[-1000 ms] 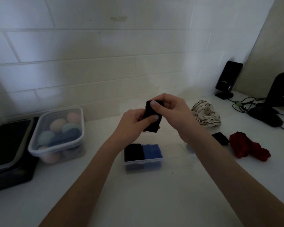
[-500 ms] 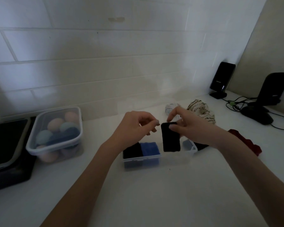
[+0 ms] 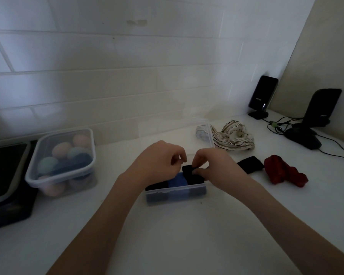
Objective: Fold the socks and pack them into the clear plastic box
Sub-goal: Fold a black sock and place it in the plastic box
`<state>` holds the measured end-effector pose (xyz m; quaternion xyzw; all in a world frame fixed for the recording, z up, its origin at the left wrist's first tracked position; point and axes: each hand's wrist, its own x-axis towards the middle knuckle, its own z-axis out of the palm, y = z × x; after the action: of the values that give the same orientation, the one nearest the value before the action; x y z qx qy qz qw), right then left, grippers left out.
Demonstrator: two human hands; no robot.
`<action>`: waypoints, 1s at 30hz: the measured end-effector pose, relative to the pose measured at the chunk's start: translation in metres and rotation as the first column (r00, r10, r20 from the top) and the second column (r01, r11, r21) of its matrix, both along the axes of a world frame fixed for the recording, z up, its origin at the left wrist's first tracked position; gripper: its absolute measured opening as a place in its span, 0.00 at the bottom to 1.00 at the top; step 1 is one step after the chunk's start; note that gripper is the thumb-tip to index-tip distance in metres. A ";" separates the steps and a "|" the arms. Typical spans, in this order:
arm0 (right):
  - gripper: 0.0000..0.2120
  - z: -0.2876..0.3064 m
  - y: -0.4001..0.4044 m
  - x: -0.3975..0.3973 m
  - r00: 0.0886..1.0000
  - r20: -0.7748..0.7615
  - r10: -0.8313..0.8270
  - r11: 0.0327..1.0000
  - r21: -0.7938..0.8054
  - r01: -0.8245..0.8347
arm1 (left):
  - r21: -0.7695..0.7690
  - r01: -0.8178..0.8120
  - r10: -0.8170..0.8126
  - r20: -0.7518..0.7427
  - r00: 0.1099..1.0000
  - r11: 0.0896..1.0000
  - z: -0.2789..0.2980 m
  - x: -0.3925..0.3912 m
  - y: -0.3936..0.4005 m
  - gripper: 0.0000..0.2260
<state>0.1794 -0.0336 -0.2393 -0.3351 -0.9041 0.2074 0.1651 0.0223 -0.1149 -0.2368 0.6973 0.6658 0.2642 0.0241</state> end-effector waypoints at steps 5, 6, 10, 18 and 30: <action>0.10 0.006 0.006 0.001 0.989 0.129 0.066 0.995 -0.083 -0.055 | -0.083 0.058 -0.062 -0.043 0.997 0.995 0.002 -0.001 -0.001 0.08; 0.12 0.008 0.007 0.002 0.985 0.144 0.091 0.991 -0.113 -0.075 | -0.101 0.070 -0.074 -0.033 0.997 0.992 0.003 -0.002 -0.001 0.08; 0.16 0.015 0.008 0.005 0.954 0.242 0.178 0.979 -0.139 -0.148 | -0.214 0.127 -0.117 0.057 0.991 0.969 0.006 -0.002 -0.004 0.08; 0.18 0.018 0.009 -0.009 0.898 0.411 0.159 0.983 0.019 -0.183 | -0.349 0.145 -0.154 0.003 0.988 0.926 0.004 -0.003 -0.003 0.18; 0.19 0.029 0.010 -0.013 0.821 0.553 0.145 0.968 0.094 -0.234 | -0.386 0.124 -0.200 -0.165 0.966 0.914 -0.006 0.000 0.003 0.09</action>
<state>0.1664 -0.0231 -0.2102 -0.2741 -0.9560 0.0478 -0.0925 0.0219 -0.1121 -0.2427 0.7561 0.6424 0.0584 0.1105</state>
